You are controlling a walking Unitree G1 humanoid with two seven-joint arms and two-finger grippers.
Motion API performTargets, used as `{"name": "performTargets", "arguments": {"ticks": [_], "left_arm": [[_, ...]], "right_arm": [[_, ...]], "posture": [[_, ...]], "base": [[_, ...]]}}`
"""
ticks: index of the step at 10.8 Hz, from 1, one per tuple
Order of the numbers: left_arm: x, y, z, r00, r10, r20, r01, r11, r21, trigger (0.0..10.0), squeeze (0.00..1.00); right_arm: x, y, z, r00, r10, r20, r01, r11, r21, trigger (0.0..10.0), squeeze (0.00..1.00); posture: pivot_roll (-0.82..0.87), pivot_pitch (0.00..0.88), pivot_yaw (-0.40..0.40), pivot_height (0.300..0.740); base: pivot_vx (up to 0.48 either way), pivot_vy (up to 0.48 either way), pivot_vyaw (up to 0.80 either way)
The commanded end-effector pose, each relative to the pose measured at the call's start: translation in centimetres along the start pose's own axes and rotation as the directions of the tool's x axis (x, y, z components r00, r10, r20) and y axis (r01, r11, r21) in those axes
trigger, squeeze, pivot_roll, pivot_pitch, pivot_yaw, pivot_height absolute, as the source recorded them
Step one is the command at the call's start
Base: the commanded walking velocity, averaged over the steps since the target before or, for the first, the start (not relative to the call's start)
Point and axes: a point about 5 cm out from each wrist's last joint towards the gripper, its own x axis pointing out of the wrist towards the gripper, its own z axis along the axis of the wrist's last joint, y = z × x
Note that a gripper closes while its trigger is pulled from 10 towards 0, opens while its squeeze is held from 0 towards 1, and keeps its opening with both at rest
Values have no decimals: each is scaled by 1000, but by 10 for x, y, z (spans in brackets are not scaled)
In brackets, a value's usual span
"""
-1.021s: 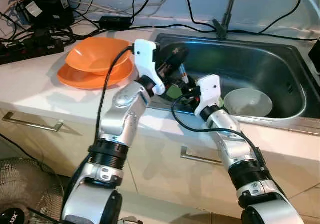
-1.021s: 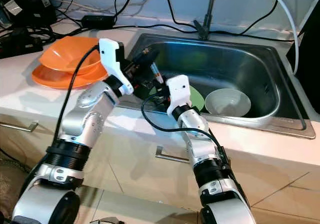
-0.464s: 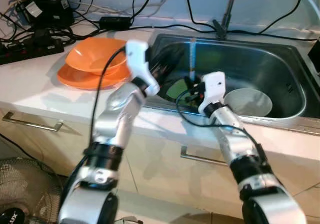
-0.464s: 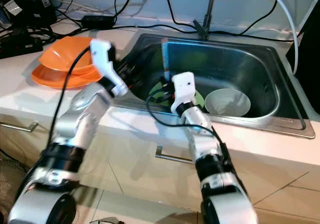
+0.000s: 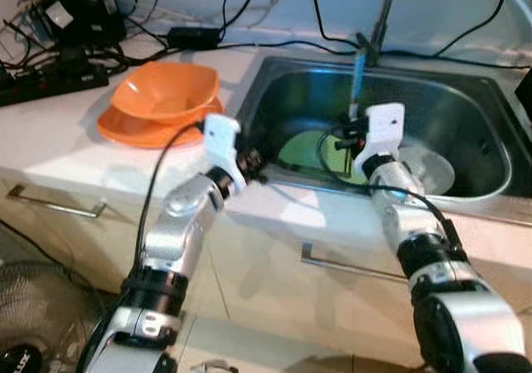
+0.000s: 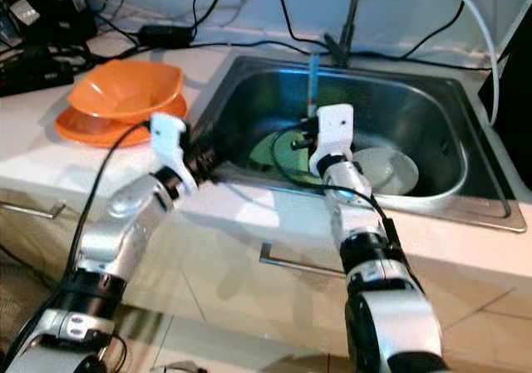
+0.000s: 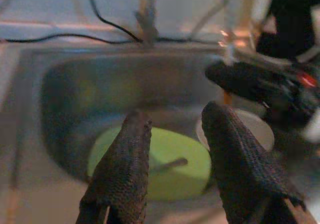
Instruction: Kitchen organization
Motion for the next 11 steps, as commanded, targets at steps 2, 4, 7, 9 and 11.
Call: {"name": "performTargets", "arguments": {"ticks": [2, 4, 7, 9, 11], "left_arm": [[-3, -9, -12, 992, -83, -96, 87, 996, 37, 10000, 0], [-4, -10, -14, 989, -90, -118, 96, 995, 40, 10000, 0], [-7, -10, -17, 985, -92, -145, 99, 994, 46, 10000, 0], [-8, -11, -17, 984, -93, -150, 101, 994, 44, 10000, 0], [-8, -12, -19, 983, -96, -159, 103, 994, 42, 10000, 0]], "right_arm": [[7, -7, 8, 998, -56, 6, 56, 998, 15, 10000, 0], [9, -6, 6, 998, -59, -16, 59, 998, 11, 10000, 0], [10, -3, -1, 996, -54, -66, 55, 998, 18, 10000, 816], [9, -2, -5, 995, -50, -83, 52, 998, 20, 10000, 1000], [9, -2, -5, 995, -53, -83, 54, 998, 16, 10000, 1000]], "posture": [[84, 0, 10, 740], [97, 0, 9, 740], [116, 0, 4, 740], [122, 0, 3, 740], [119, 0, 4, 740]], "base": [[0, 0, 0], [0, 0, 0], [0, 0, 0], [0, 0, 0], [0, 0, 0]]}}
